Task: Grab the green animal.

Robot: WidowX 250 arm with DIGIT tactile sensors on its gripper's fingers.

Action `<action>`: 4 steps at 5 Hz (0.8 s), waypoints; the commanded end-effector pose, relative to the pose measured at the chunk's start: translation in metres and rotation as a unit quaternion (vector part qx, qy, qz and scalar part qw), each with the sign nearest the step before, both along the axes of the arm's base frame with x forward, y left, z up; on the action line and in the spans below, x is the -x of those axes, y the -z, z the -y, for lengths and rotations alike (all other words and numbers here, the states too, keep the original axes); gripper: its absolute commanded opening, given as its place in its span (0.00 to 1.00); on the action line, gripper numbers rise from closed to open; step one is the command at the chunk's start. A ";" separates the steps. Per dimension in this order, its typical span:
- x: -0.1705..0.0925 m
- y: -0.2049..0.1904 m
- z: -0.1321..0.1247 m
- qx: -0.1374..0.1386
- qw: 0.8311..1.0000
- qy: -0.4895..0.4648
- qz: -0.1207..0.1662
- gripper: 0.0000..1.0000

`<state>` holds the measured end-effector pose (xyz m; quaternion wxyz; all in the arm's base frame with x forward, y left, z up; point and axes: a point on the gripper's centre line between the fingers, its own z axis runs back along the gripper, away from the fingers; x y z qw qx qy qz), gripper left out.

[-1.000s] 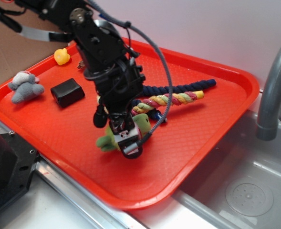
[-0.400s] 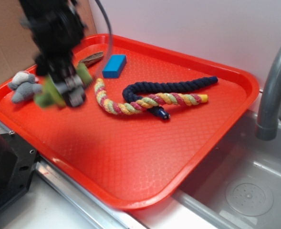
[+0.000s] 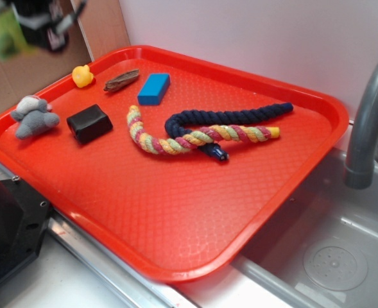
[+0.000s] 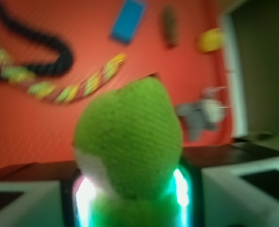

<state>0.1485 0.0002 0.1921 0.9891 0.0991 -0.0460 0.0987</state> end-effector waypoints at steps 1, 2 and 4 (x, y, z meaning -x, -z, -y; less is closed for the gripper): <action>0.016 -0.041 0.006 0.154 0.983 0.024 0.093 0.00; 0.016 -0.043 0.001 0.185 0.981 0.013 0.058 0.00; 0.021 -0.023 0.012 0.089 0.995 0.015 0.030 0.00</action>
